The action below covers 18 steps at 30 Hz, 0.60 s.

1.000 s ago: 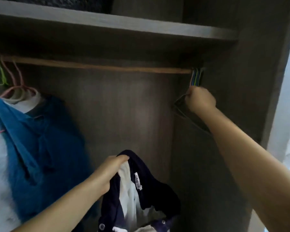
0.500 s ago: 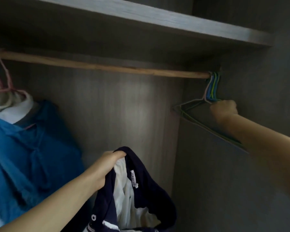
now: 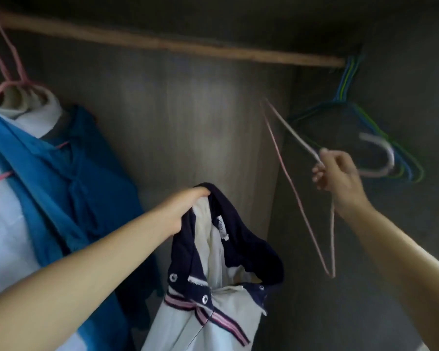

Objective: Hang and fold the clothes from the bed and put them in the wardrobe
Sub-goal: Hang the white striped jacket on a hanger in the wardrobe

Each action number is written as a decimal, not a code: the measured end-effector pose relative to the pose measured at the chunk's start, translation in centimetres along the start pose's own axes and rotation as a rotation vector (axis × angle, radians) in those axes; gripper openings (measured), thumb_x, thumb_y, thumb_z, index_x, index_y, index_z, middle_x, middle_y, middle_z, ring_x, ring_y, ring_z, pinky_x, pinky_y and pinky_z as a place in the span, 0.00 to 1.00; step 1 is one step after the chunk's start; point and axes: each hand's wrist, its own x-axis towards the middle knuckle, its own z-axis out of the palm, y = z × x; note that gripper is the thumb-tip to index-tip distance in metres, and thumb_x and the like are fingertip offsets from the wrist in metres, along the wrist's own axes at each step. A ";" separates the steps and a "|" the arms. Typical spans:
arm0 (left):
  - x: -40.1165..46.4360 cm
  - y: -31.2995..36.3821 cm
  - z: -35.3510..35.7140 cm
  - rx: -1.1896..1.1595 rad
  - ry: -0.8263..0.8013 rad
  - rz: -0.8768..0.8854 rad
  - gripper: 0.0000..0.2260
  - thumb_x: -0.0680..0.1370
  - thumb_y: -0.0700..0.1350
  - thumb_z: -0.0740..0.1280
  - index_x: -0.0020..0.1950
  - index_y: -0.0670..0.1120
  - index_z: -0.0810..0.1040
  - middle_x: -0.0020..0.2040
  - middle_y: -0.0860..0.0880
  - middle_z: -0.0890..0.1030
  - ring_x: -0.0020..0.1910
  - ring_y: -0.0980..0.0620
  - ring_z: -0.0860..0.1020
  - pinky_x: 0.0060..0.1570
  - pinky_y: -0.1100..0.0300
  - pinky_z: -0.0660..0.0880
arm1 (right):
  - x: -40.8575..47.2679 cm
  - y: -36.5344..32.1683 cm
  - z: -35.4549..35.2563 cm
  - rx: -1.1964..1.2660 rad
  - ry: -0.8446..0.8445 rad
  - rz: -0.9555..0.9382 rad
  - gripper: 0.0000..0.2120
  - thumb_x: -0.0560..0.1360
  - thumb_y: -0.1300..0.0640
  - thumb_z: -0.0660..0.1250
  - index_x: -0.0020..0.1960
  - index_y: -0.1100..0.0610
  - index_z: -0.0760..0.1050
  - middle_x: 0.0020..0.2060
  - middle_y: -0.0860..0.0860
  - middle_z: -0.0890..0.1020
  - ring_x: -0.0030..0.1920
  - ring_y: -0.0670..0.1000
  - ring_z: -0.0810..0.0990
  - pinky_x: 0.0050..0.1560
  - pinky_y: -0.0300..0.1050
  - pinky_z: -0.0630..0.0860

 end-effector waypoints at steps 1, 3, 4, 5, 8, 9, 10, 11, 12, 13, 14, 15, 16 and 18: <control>0.0 -0.3 0.0 0.002 -0.008 -0.012 0.08 0.75 0.46 0.69 0.44 0.42 0.80 0.43 0.42 0.82 0.46 0.45 0.79 0.52 0.54 0.75 | -1.3 -0.8 0.7 0.172 -0.046 0.101 0.10 0.81 0.49 0.60 0.45 0.53 0.74 0.24 0.45 0.72 0.23 0.44 0.68 0.23 0.36 0.62; -0.1 -0.9 -0.1 0.022 -0.024 -0.028 0.07 0.76 0.47 0.69 0.43 0.43 0.80 0.42 0.43 0.82 0.45 0.45 0.79 0.53 0.54 0.75 | -3.3 -3.3 1.4 0.373 -0.070 0.132 0.15 0.82 0.49 0.56 0.45 0.54 0.77 0.21 0.43 0.64 0.20 0.42 0.59 0.21 0.32 0.54; -0.2 -1.2 -0.2 0.036 -0.024 -0.033 0.07 0.76 0.47 0.69 0.43 0.43 0.79 0.42 0.44 0.82 0.45 0.46 0.79 0.52 0.54 0.75 | -4.2 -4.9 1.3 0.491 -0.066 0.091 0.17 0.82 0.48 0.55 0.44 0.54 0.78 0.20 0.43 0.60 0.20 0.42 0.56 0.20 0.33 0.52; -0.3 -1.4 -0.2 0.046 -0.023 -0.039 0.08 0.76 0.47 0.69 0.42 0.43 0.79 0.41 0.44 0.82 0.44 0.46 0.79 0.51 0.55 0.76 | -5.2 -6.6 0.9 0.616 -0.057 0.048 0.18 0.82 0.48 0.54 0.42 0.54 0.78 0.21 0.43 0.58 0.20 0.42 0.54 0.19 0.34 0.52; -0.7 -1.9 -0.2 0.058 -0.040 -0.049 0.08 0.76 0.48 0.69 0.42 0.44 0.80 0.42 0.44 0.82 0.44 0.46 0.80 0.53 0.54 0.76 | -7.6 -9.1 0.8 0.882 -0.053 -0.015 0.24 0.81 0.44 0.54 0.33 0.51 0.78 0.21 0.45 0.56 0.21 0.42 0.50 0.19 0.35 0.50; -0.8 -2.0 -0.1 0.070 -0.067 -0.045 0.08 0.76 0.48 0.69 0.41 0.44 0.80 0.41 0.45 0.83 0.44 0.47 0.80 0.53 0.54 0.76 | -8.6 -8.7 1.6 0.901 -0.085 -0.005 0.25 0.80 0.43 0.54 0.32 0.52 0.77 0.21 0.45 0.56 0.21 0.42 0.51 0.20 0.36 0.50; -1.1 -1.9 -0.1 0.076 -0.109 -0.033 0.08 0.76 0.48 0.68 0.40 0.44 0.80 0.40 0.45 0.83 0.42 0.48 0.80 0.52 0.55 0.76 | -9.6 -7.6 2.8 0.875 -0.121 0.019 0.24 0.79 0.42 0.56 0.31 0.52 0.78 0.20 0.45 0.57 0.21 0.42 0.52 0.20 0.36 0.49; -1.3 -1.6 -0.1 0.081 -0.166 -0.017 0.09 0.76 0.47 0.68 0.38 0.45 0.80 0.37 0.46 0.83 0.39 0.49 0.81 0.50 0.55 0.77 | -10.6 -6.1 4.1 0.797 -0.141 0.053 0.23 0.77 0.42 0.58 0.30 0.53 0.78 0.19 0.44 0.59 0.19 0.41 0.54 0.22 0.35 0.48; -1.7 -1.2 -0.2 0.086 -0.221 -0.008 0.09 0.76 0.46 0.67 0.37 0.45 0.79 0.34 0.46 0.82 0.35 0.50 0.81 0.45 0.57 0.78 | -11.8 -4.3 5.4 0.700 -0.165 0.087 0.22 0.75 0.41 0.62 0.30 0.54 0.79 0.18 0.43 0.60 0.19 0.42 0.56 0.23 0.35 0.48; -1.8 -0.6 -0.6 0.083 -0.258 0.004 0.10 0.76 0.46 0.67 0.37 0.44 0.79 0.32 0.46 0.82 0.32 0.50 0.80 0.40 0.59 0.78 | -13.1 -2.3 6.3 0.620 -0.207 0.110 0.21 0.74 0.42 0.66 0.30 0.55 0.80 0.18 0.44 0.61 0.18 0.42 0.57 0.24 0.36 0.48; -1.8 0.1 -1.2 0.081 -0.276 0.018 0.09 0.76 0.45 0.67 0.37 0.44 0.79 0.32 0.46 0.82 0.30 0.50 0.80 0.37 0.59 0.78 | -14.2 -0.4 6.7 0.555 -0.261 0.136 0.19 0.73 0.41 0.68 0.32 0.54 0.80 0.19 0.46 0.61 0.19 0.43 0.57 0.24 0.37 0.49; -1.6 0.8 -2.2 0.084 -0.270 0.034 0.08 0.75 0.45 0.67 0.37 0.44 0.80 0.32 0.46 0.82 0.30 0.50 0.80 0.35 0.59 0.78 | -15.3 0.8 6.7 0.498 -0.334 0.160 0.17 0.74 0.42 0.68 0.34 0.54 0.80 0.21 0.47 0.61 0.20 0.44 0.57 0.24 0.36 0.50; -1.3 1.5 -3.2 0.068 -0.249 0.038 0.09 0.74 0.44 0.68 0.34 0.44 0.81 0.30 0.46 0.81 0.28 0.51 0.79 0.34 0.60 0.78 | -16.1 1.6 6.3 0.421 -0.410 0.172 0.16 0.76 0.43 0.66 0.37 0.53 0.81 0.22 0.48 0.61 0.21 0.45 0.57 0.24 0.36 0.52; -0.5 2.1 -5.5 0.055 -0.184 0.033 0.16 0.74 0.41 0.67 0.25 0.45 0.79 0.26 0.47 0.79 0.24 0.53 0.78 0.27 0.64 0.77 | -16.8 1.9 5.0 0.198 -0.530 0.123 0.16 0.79 0.45 0.60 0.41 0.52 0.81 0.22 0.50 0.62 0.23 0.47 0.58 0.25 0.40 0.54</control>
